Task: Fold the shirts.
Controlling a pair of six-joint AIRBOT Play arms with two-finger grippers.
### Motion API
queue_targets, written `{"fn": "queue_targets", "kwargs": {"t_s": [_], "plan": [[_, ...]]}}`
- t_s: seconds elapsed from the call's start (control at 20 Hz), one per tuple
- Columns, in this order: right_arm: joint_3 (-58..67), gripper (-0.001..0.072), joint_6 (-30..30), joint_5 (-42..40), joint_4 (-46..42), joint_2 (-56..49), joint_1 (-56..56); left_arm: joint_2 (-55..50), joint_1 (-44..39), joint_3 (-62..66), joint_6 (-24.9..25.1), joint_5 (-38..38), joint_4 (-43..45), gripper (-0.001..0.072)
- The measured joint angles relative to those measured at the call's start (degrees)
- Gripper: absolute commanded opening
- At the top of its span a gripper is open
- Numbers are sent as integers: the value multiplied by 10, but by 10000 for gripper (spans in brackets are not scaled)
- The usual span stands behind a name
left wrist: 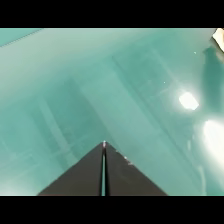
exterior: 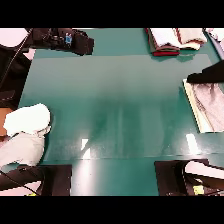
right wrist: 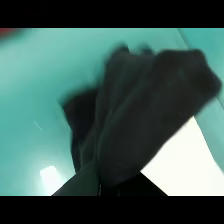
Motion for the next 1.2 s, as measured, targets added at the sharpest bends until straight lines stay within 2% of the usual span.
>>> {"fn": "queue_targets", "kwargs": {"t_s": [0.25, 0.3, 0.35, 0.4, 0.45, 0.65, 0.8, 1.1, 1.15, 1.2], "plan": [[-192, 26, 22, 32, -83, 108, -19, 0, 0, 0, 12, -4, 0, 27], [-225, 182, 25, 35, -91, 125, -30, 0, 0, 0, 15, -4, 0, 27], [-257, 401, 28, 38, -98, 143, -43, 0, 0, 0, 17, -5, 0, 27], [-285, 543, 30, 39, -105, 157, -57, 0, 0, 0, 19, -5, 0, 27], [-311, 573, 31, 35, -108, 169, -72, 0, 0, 0, 21, -5, 0, 27], [-343, 571, 34, 18, -107, 184, -113, 0, 0, 0, 24, -5, 0, 27], [-299, 571, 35, 10, -46, 175, -95, 0, 0, 0, 25, -5, 0, 27], [-170, 566, 23, -1, 40, 141, 106, 0, 0, 0, 25, 4, 4, 27], [-151, 497, 22, -2, 44, 132, 146, 0, 0, 0, 25, 4, 4, 27], [-132, 331, 20, -2, 48, 122, 187, 0, 0, 0, 25, 5, 4, 27]]}}
